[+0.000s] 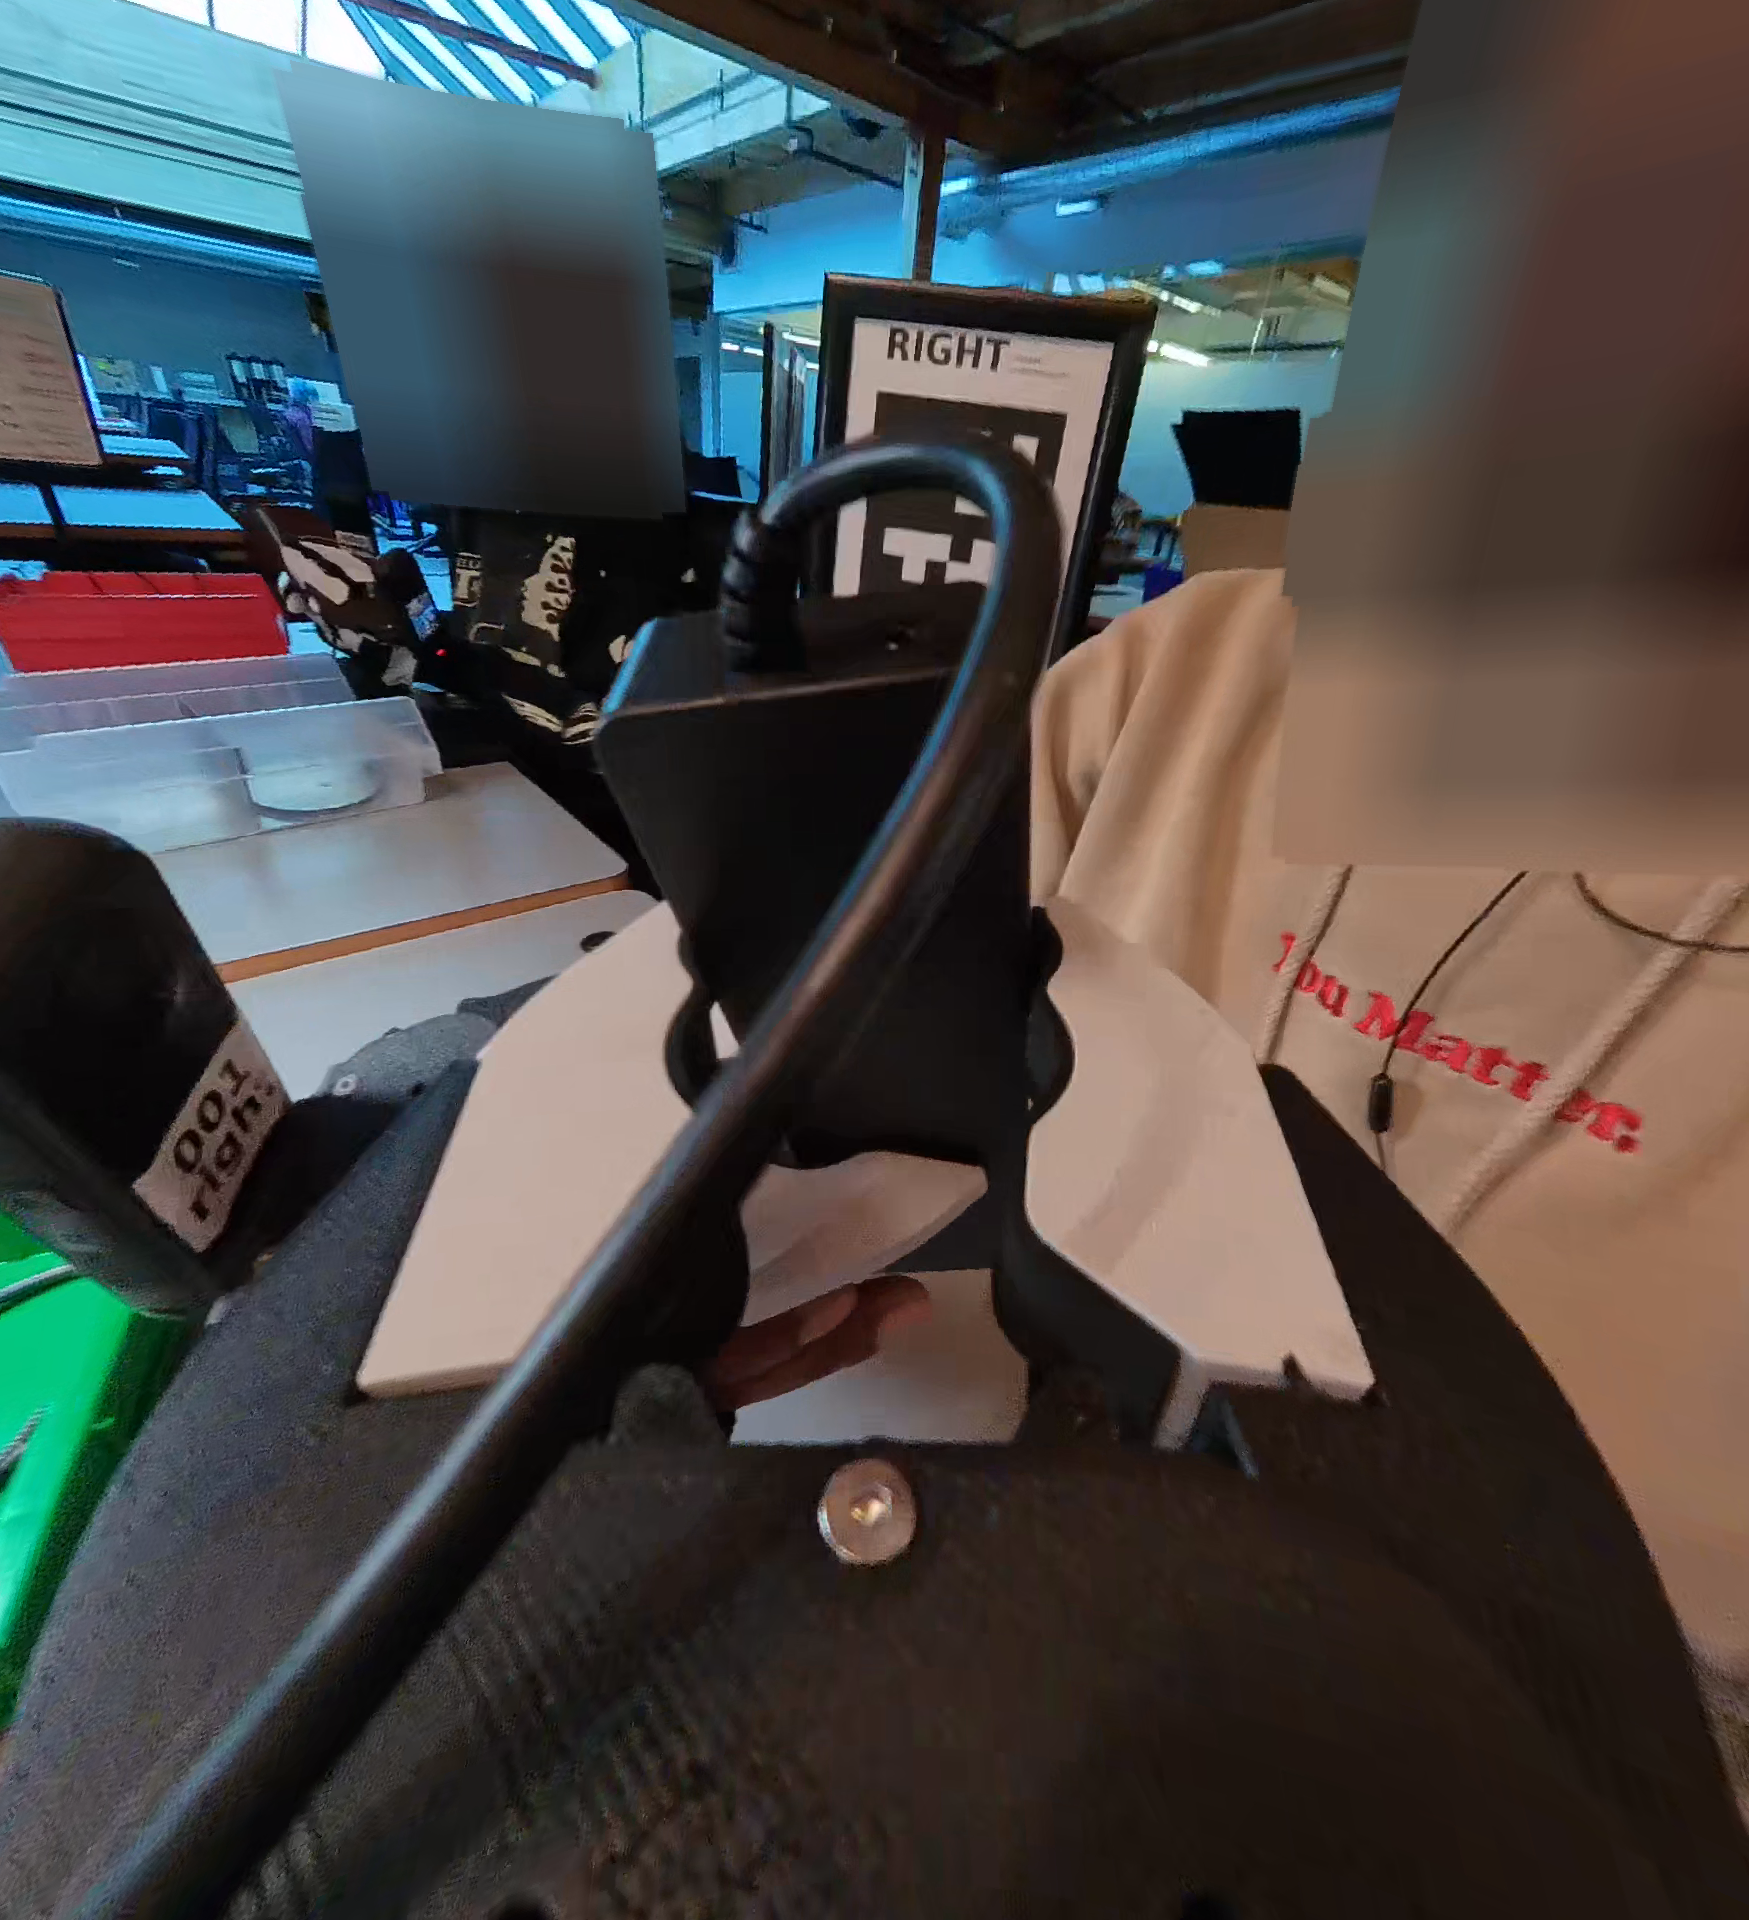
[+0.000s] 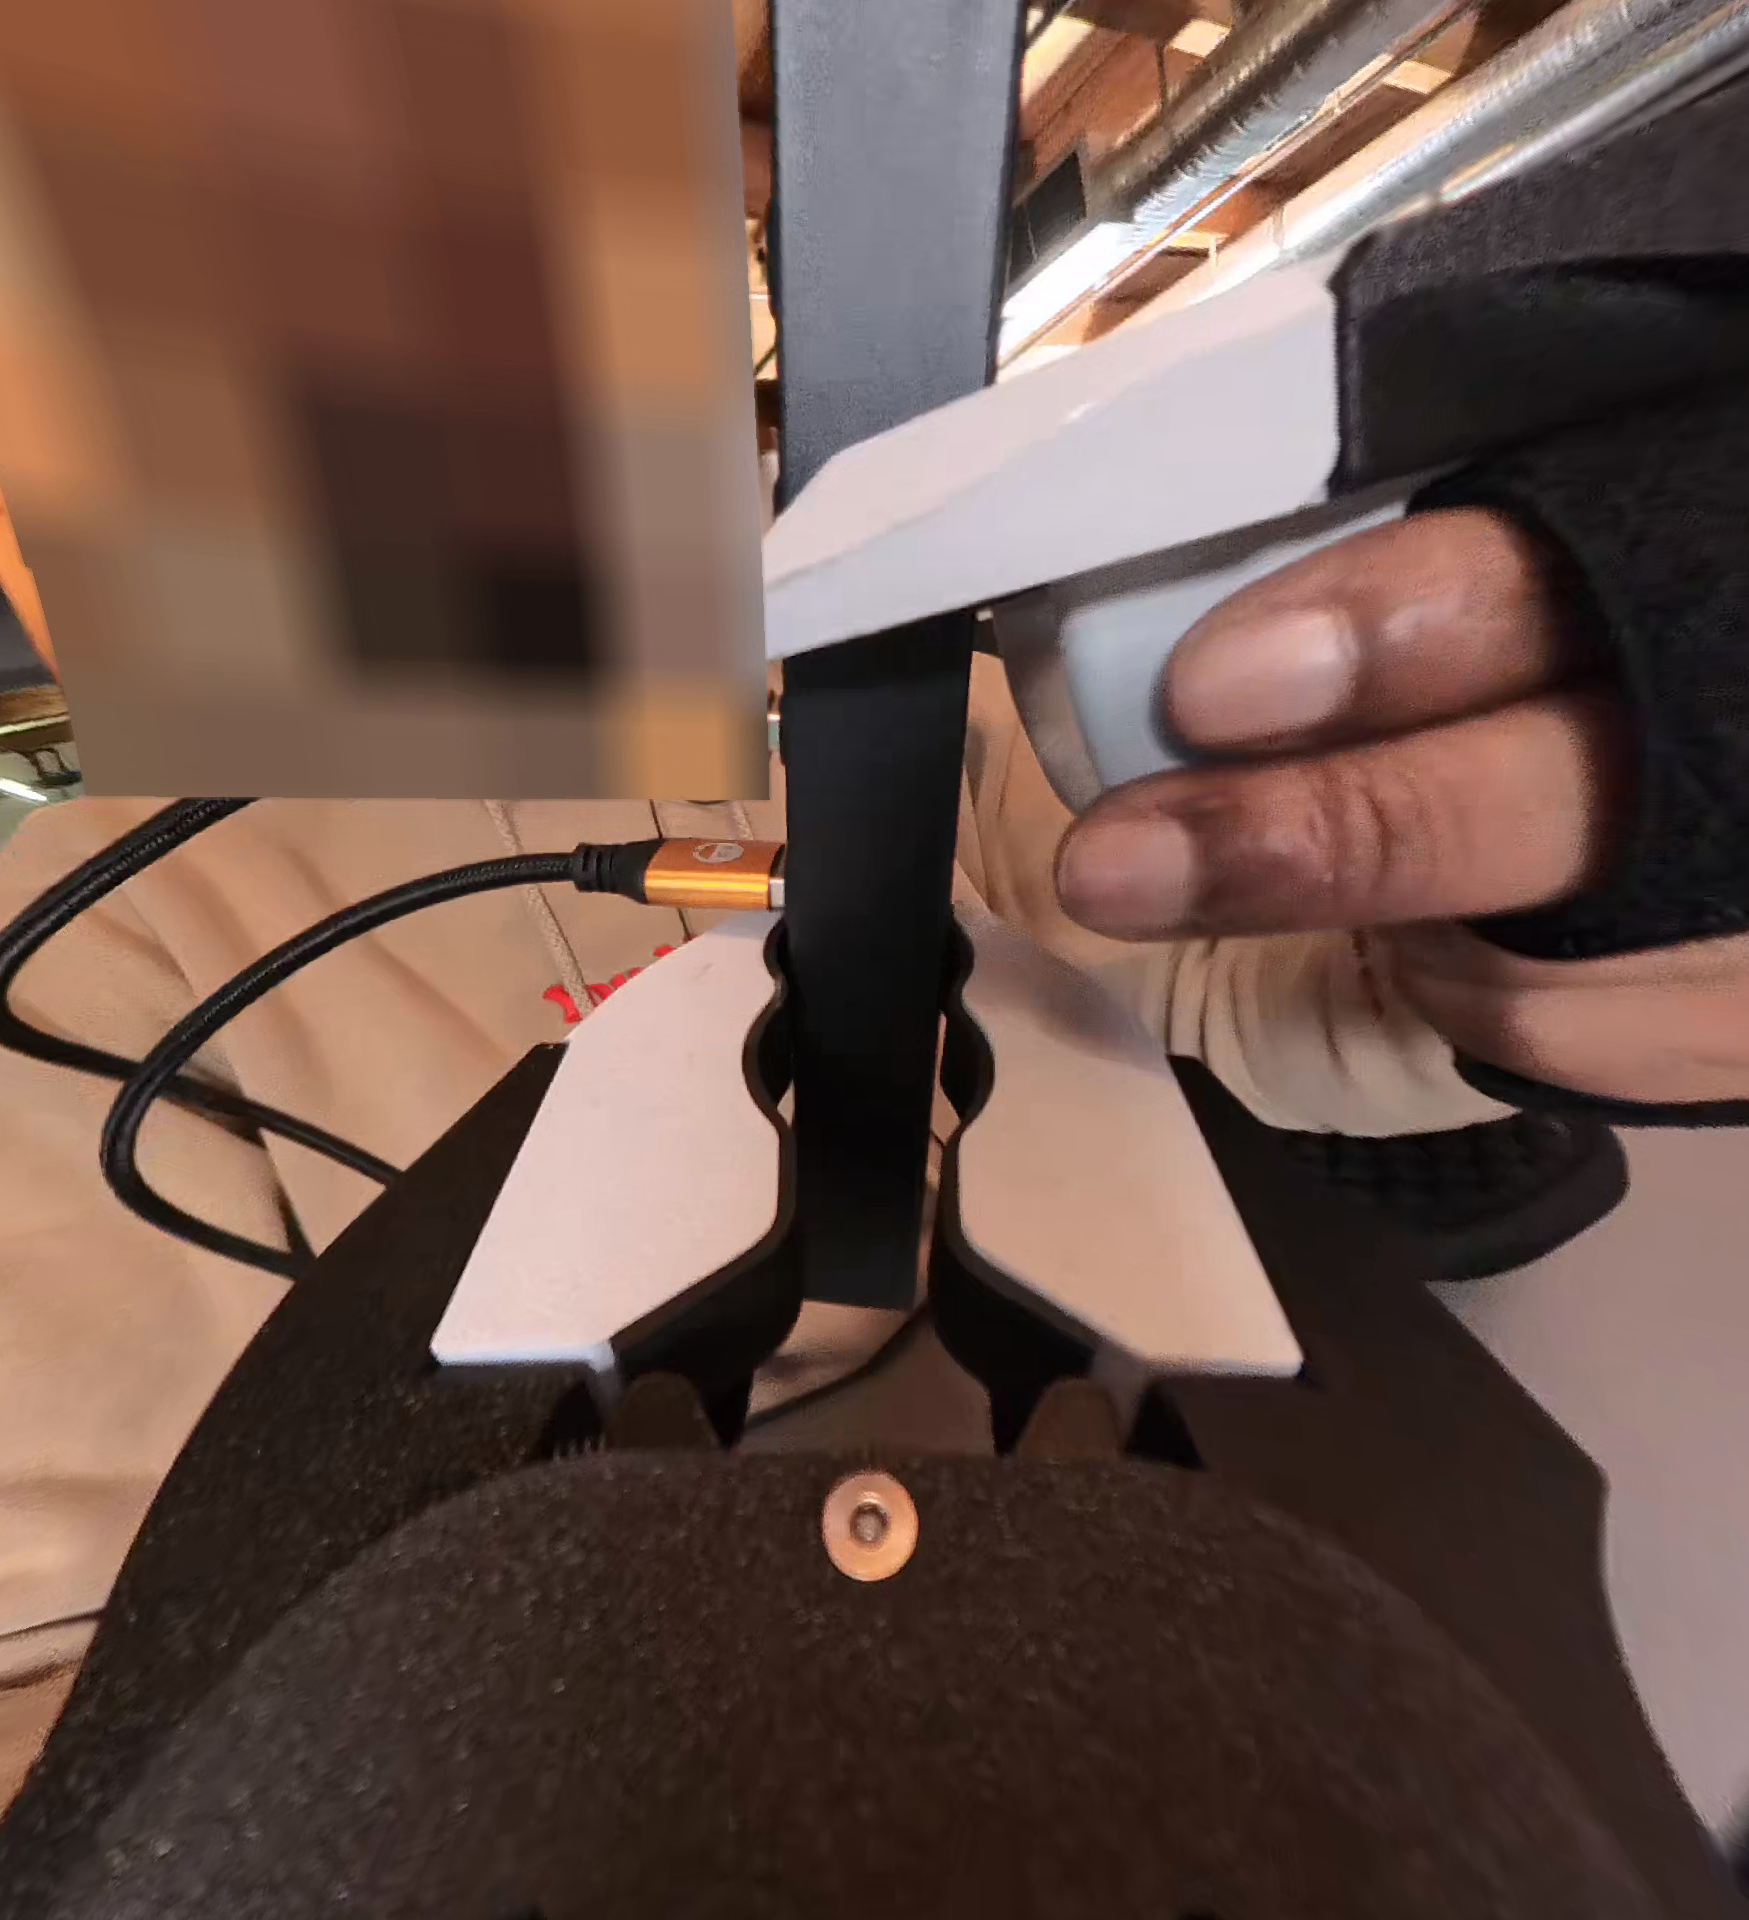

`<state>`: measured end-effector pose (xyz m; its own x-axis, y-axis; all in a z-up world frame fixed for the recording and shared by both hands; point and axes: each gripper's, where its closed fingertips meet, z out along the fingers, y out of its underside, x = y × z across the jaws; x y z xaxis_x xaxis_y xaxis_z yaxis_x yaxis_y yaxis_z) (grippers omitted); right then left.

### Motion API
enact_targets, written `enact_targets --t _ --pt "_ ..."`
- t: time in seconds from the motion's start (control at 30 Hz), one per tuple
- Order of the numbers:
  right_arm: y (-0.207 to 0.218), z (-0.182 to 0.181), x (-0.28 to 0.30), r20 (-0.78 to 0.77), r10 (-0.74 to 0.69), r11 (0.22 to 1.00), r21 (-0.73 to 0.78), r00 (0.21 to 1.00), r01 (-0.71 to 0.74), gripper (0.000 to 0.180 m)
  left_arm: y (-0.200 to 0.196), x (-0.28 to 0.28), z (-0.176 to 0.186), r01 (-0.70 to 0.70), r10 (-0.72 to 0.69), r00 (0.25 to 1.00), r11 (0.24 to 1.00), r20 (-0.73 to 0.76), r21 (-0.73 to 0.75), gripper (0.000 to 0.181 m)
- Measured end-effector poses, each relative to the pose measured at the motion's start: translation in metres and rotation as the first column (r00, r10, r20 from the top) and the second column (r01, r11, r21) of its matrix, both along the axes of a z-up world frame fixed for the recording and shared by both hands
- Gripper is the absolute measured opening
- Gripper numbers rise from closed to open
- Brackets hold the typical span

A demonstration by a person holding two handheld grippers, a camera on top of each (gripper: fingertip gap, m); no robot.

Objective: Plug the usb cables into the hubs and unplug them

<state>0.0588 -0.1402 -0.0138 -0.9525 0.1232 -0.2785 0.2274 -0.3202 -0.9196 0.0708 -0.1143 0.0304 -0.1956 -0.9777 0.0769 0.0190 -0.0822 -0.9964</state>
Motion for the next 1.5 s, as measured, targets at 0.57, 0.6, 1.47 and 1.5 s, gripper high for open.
enact_targets --t 0.57,0.6,1.47,1.5 --pt "0.162 0.062 0.006 -0.248 -0.888 0.334 0.232 0.388 0.913 0.035 0.060 -0.044 0.014 -0.518 0.527 0.842 0.850 -0.116 0.097 0.055" --pt "0.157 0.062 0.006 -0.282 -0.877 0.313 0.277 0.389 0.908 0.036 0.060 -0.043 0.011 -0.520 0.530 0.837 0.848 -0.135 0.099 0.055" --pt "0.067 -0.054 -0.089 -0.150 -0.773 0.429 0.592 0.616 0.682 0.017 0.038 -0.082 -0.077 -0.702 0.701 0.706 0.711 -0.103 0.029 0.055" --pt "0.067 -0.055 -0.089 -0.146 -0.768 0.442 0.584 0.624 0.681 0.017 0.038 -0.082 -0.079 -0.700 0.698 0.708 0.714 -0.107 0.027 0.055"
